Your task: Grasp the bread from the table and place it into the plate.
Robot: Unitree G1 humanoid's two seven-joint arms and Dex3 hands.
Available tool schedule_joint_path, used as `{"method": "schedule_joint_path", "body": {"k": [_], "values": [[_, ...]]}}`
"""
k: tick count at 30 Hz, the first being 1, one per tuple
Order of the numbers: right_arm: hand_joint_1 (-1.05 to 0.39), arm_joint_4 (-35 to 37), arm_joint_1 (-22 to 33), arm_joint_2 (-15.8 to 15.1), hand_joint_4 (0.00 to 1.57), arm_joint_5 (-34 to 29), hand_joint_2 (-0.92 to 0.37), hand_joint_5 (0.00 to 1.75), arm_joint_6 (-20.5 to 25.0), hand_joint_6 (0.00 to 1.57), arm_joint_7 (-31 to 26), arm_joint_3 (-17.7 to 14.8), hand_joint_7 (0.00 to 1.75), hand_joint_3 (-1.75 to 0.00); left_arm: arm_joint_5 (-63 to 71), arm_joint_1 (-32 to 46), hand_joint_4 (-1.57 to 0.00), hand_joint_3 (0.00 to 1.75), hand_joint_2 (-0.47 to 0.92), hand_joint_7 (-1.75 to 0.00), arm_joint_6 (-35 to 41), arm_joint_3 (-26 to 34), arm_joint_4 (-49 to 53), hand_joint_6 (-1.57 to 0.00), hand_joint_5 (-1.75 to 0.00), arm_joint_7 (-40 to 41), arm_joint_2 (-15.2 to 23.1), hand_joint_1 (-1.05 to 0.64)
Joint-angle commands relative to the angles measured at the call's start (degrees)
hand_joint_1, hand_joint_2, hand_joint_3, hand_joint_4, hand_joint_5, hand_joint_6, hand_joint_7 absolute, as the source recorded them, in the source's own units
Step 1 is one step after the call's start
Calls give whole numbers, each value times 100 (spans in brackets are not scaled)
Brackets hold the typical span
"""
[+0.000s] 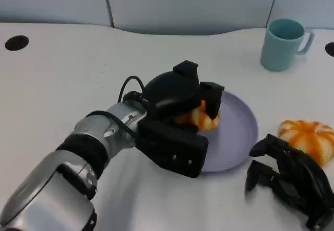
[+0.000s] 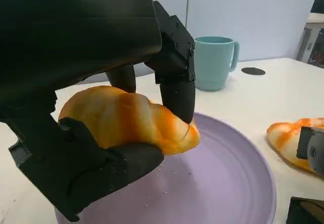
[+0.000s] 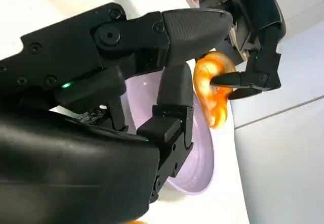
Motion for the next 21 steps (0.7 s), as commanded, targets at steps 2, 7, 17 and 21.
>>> {"method": "schedule_joint_path", "body": {"k": [2,7,17,21], "values": [[-50,163,146,-17,66,-50,-92,170,106,57,-36,-17,130,-32,-81,-14,-107,144,51,-175,23,30,23,-81,-175,-56,46,-44],[-52,254,119,-4,69,-83,-92,170,3,59,-75,-18,130,-29,-656,38,-5,36,90,-37,536,327,-117,-3,-48,-1514,-46,-89],[-51,7,185,-23,70,-136,-92,169,142,60,-246,62,131,-29,-877,133,0,54,92,0,707,360,-733,0,0,-2271,225,-105],[-51,-7,191,-24,70,-133,-92,169,149,59,-254,68,131,-29,-894,157,0,53,92,0,746,353,-800,0,0,-2303,238,-105]]}}
